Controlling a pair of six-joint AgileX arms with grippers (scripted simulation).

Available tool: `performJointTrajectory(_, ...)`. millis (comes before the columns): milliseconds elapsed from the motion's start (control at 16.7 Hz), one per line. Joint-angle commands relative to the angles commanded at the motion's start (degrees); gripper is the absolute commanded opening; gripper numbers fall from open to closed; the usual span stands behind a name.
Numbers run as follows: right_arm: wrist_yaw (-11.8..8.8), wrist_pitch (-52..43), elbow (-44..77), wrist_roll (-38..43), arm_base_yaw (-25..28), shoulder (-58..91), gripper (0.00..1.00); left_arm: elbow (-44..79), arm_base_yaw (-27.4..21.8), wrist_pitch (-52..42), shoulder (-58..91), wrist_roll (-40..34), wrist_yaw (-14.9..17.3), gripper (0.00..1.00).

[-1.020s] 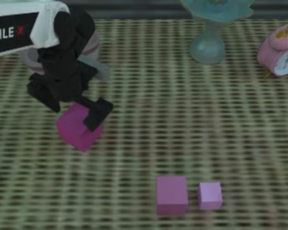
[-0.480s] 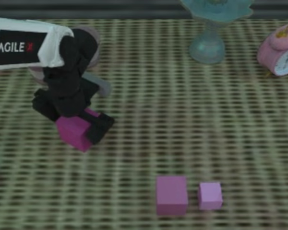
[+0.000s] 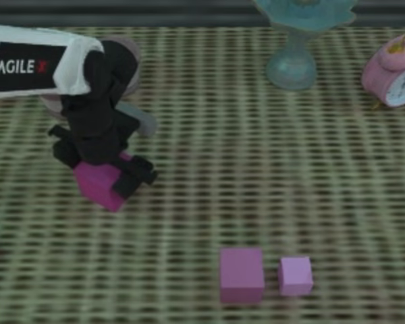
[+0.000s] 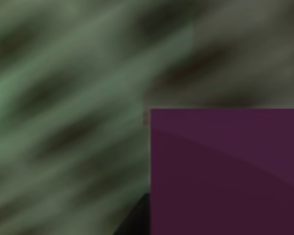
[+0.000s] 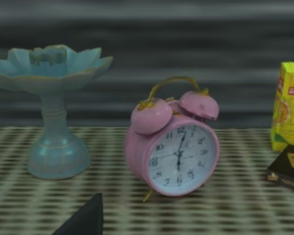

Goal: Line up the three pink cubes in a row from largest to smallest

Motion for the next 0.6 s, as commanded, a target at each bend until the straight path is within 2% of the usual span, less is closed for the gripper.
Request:
performJointTrajectory(240, 0.00, 0.00, 0.00, 0.00, 0.00, 0.00, 1.00, 0.00, 0.00, 0.00, 0.00, 0.00, 0.00, 0.02)
performJointTrajectory(600, 0.00, 0.00, 0.00, 0.00, 0.00, 0.00, 1.00, 0.00, 0.00, 0.00, 0.00, 0.00, 0.00, 0.00)
